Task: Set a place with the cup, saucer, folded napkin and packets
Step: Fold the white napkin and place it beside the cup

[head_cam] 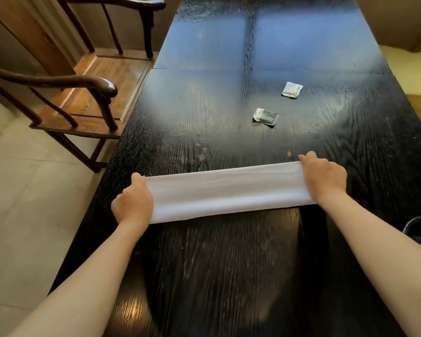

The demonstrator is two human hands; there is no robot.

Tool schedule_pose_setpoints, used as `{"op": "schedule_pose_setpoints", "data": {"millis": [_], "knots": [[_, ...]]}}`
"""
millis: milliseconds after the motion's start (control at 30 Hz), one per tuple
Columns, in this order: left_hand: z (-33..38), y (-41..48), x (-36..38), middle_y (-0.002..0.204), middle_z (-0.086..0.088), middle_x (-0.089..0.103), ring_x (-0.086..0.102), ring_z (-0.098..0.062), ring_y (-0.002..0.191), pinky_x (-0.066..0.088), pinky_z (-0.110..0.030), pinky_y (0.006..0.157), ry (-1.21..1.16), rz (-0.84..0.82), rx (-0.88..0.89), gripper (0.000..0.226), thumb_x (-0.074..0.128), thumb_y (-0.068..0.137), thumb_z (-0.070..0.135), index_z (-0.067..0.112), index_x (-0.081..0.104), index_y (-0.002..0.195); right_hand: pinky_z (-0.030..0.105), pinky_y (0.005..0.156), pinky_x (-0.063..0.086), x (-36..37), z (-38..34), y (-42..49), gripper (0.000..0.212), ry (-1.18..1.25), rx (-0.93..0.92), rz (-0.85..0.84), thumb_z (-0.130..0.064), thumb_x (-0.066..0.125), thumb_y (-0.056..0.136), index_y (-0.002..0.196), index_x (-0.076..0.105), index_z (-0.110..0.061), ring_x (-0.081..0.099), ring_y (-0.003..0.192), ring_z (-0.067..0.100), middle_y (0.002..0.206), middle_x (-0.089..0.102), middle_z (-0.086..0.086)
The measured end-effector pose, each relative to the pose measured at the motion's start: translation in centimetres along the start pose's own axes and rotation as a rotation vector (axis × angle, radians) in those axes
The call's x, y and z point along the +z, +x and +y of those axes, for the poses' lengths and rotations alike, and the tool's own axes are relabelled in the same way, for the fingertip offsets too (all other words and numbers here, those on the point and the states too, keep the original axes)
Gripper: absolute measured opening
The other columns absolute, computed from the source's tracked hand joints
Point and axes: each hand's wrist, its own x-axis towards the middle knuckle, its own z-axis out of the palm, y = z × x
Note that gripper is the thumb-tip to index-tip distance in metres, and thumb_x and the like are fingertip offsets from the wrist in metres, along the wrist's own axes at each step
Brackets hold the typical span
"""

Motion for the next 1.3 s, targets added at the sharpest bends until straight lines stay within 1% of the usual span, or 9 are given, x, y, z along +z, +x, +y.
{"op": "schedule_pose_setpoints", "data": {"millis": [233,433,600,700,800,833,900,1000,1300], "knots": [[0.1,0.4,1.0,0.079,-0.023,0.065,0.062,-0.043,0.072,0.035,-0.037,0.057,0.105,-0.005,0.012,0.028,0.023,0.099,0.026,0.007,0.042,0.093,0.028,0.047,0.028,1.2,-0.6,0.2,0.035,-0.035,0.021,0.017,-0.025,0.037,0.099,0.078,0.049,0.001,0.064,0.057,0.042,0.064,0.065,0.026],[0.4,-0.3,1.1,0.085,-0.024,0.062,0.06,-0.047,0.071,0.036,-0.041,0.057,0.053,0.062,-0.029,0.032,0.024,0.099,0.029,0.003,0.044,0.094,0.029,0.047,0.029,1.6,-0.6,0.0,0.033,0.021,0.05,0.13,-0.023,0.049,0.095,0.078,0.048,0.004,0.06,0.048,0.038,0.061,0.058,0.025],[0.9,-0.6,0.4,0.104,-0.024,0.05,0.056,-0.044,0.083,0.036,-0.044,0.058,-0.006,0.075,-0.104,0.027,0.039,0.096,0.027,0.003,0.045,0.106,0.044,0.062,0.037,1.2,-0.8,0.2,0.031,-0.022,0.104,0.159,-0.027,0.051,0.093,0.091,0.047,0.003,0.054,0.073,0.039,0.084,0.055,0.028],[1.1,-0.3,-0.2,0.117,-0.027,0.044,0.046,-0.043,0.101,0.041,-0.051,0.073,-0.026,0.094,-0.135,0.036,0.048,0.092,0.024,0.002,0.042,0.121,0.048,0.075,0.034,-0.1,-2.3,0.7,0.032,0.068,0.169,0.209,-0.027,0.052,0.091,0.102,0.047,0.003,0.048,0.089,0.039,0.099,0.053,0.026],[4.5,-1.5,-0.1,0.133,-0.022,0.047,0.043,-0.041,0.119,0.035,-0.053,0.094,-0.1,0.175,0.073,0.04,0.047,0.091,0.016,0.007,0.045,0.131,0.045,0.092,0.032,-1.2,-9.0,-0.9,0.032,0.446,-0.185,0.215,-0.014,0.051,0.088,0.116,0.056,-0.001,0.053,0.108,0.04,0.114,0.06,0.022],[5.9,-2.3,0.4,0.14,-0.017,0.044,0.04,-0.036,0.128,0.03,-0.051,0.102,-0.113,0.14,0.186,0.043,0.044,0.092,0.014,0.01,0.043,0.135,0.044,0.103,0.028,-1.0,-11.6,-2.1,0.039,0.47,-0.352,0.124,-0.015,0.047,0.09,0.126,0.052,-0.003,0.048,0.122,0.037,0.128,0.055,0.02],[8.0,-3.9,1.6,0.153,-0.007,0.027,0.021,-0.023,0.143,0.01,-0.048,0.114,-0.046,-0.02,0.335,0.048,0.035,0.096,0.018,0.017,0.028,0.144,0.04,0.117,0.008,0.0,-15.4,-4.5,0.047,0.408,-0.527,-0.134,-0.024,0.033,0.098,0.144,0.029,-0.011,0.02,0.143,0.024,0.153,0.03,0.007],[7.6,-4.2,3.6,0.158,0.003,0.01,0.003,-0.014,0.145,-0.002,-0.049,0.116,0.048,-0.142,0.318,0.05,0.021,0.098,0.032,0.023,0.015,0.147,0.039,0.117,-0.008,2.0,-16.5,-5.8,0.05,0.276,-0.538,-0.223,-0.034,0.018,0.101,0.148,0.008,-0.021,-0.003,0.146,0.016,0.159,0.006,-0.003],[3.1,-2.0,3.2,0.158,0.006,0.004,0.0,-0.015,0.145,-0.007,-0.045,0.115,0.124,-0.212,0.394,0.074,0.008,0.084,0.059,0.023,0.01,0.148,0.043,0.115,-0.008,2.4,-10.3,-3.7,0.058,0.16,-0.469,-0.235,-0.055,0.011,0.091,0.146,0.011,-0.036,0.002,0.146,0.018,0.158,0.011,-0.009]]}}
